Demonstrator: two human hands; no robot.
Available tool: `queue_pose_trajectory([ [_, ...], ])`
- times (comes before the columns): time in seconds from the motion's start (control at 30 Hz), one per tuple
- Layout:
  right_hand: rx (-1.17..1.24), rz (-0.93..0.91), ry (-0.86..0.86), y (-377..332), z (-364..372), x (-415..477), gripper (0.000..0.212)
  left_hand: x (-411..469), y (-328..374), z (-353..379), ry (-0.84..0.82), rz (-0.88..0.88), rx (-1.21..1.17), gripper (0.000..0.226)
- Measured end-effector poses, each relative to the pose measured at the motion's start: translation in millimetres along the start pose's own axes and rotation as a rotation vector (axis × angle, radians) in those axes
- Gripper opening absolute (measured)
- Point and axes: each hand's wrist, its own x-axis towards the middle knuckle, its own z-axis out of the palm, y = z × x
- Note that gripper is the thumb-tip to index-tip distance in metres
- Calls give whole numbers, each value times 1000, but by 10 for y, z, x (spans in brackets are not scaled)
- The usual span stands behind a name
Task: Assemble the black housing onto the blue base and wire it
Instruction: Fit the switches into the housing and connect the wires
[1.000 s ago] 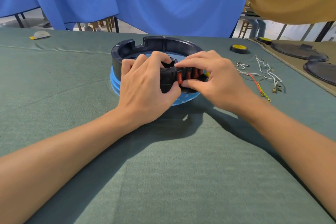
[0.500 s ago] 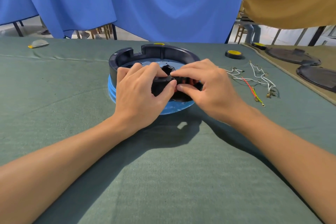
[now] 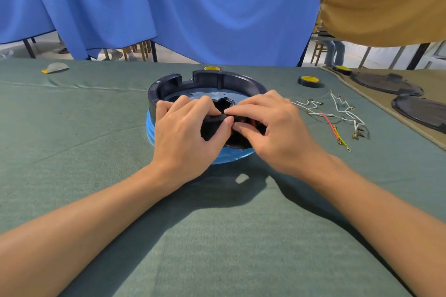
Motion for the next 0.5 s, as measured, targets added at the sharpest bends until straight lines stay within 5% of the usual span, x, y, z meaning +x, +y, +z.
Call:
queue_pose_trajectory([
  [0.2, 111, 26, 19, 81, -167, 37, 21, -5, -4, 4, 18, 20, 7, 32],
  [0.37, -81, 312, 231, 427, -297, 66, 18, -15, -37, 7, 18, 32, 2, 33],
  [0.5, -284, 444, -2, 713, -260, -38, 30, -7, -34, 27, 27, 19, -4, 36],
])
